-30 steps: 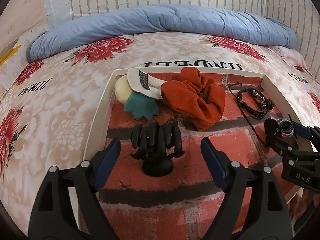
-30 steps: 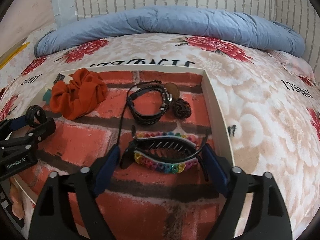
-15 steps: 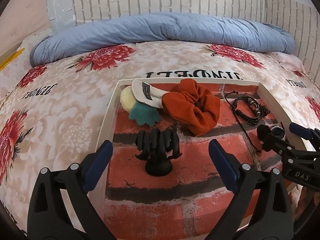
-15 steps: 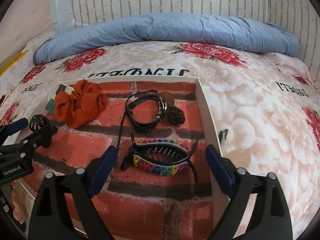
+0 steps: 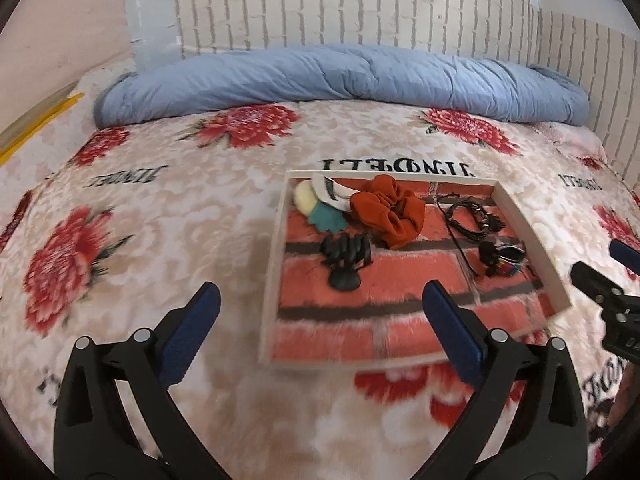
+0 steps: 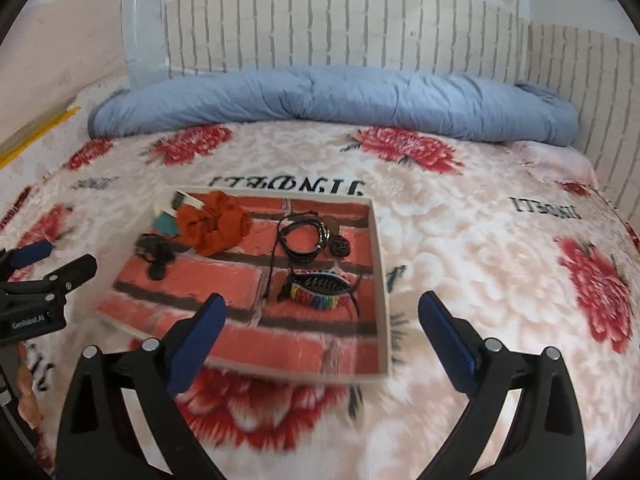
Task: Organize jewelry
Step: 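Withdraw both open tools from the tray toward the remaining jewelry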
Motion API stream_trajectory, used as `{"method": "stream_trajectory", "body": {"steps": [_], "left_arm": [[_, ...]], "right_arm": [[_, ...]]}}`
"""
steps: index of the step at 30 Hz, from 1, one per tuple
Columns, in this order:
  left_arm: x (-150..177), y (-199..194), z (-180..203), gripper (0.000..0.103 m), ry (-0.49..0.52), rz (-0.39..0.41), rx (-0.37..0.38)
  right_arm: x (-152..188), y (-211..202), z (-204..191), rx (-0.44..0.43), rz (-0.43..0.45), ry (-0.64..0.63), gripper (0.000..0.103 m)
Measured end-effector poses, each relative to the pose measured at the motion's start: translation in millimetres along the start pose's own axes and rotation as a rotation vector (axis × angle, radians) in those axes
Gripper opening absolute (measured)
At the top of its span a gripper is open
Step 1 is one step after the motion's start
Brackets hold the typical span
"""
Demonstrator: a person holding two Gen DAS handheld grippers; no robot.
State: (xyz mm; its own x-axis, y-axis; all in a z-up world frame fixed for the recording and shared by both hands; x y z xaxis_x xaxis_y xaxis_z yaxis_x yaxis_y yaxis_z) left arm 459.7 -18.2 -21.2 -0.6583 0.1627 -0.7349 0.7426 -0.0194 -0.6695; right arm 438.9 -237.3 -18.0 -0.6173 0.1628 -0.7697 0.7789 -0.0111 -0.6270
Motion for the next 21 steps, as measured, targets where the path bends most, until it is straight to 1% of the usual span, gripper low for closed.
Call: {"method": "stream_trajectory", "body": {"steps": [2, 5, 8, 11, 15, 18, 20, 21], "left_arm": [[5.0, -26.3, -4.4, 0.098, -0.021, 0.011, 0.009], [16.4, -59.7, -7.3, 0.098, -0.041, 0.019, 0.018], [33.0, -86.6, -7.2, 0.098, -0.047, 0.018, 0.014], [54.4, -106.2, -5.5, 0.098, -0.062, 0.008, 0.016], [89.8, -122.7, 0.1, 0.098, -0.092, -0.004, 0.058], [117.9, -127.8, 4.3, 0.098, -0.112, -0.002, 0.047], [135.4, -127.9, 9.4, 0.098, -0.129, -0.008, 0.06], [141.8, -127.0, 12.8, 0.098, -0.121, -0.017, 0.066]], "right_arm": [[4.8, -27.2, 3.0, -0.018, 0.005, 0.02, 0.097], [15.9, -55.5, 6.1, -0.011, 0.011, 0.009, 0.097], [39.5, -82.3, 8.1, 0.01, 0.01, -0.022, 0.097], [63.9, -99.3, 13.2, 0.019, 0.004, -0.019, 0.097], [102.4, -113.3, 30.1, 0.053, -0.003, 0.014, 0.097], [132.4, -118.3, 43.6, 0.062, 0.017, 0.062, 0.097], [147.0, -119.5, 48.3, 0.075, 0.026, 0.072, 0.097], [154.1, -119.5, 49.1, 0.077, 0.019, 0.068, 0.097]]}}
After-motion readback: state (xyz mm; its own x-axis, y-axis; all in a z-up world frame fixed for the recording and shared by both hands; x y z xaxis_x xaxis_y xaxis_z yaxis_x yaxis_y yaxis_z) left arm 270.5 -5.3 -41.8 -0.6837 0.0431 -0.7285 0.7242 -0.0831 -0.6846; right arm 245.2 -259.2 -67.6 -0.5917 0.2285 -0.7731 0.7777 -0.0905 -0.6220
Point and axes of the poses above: each gripper's, at about its wrist camera, not at the fingertips, and y roughly the way its jaws point, z to its right, x to its underside, the point moved 7 cm from there along y, roughly the way its jaws point, and after that the axes turned 7 degrees about y, right-handed, at the moved point
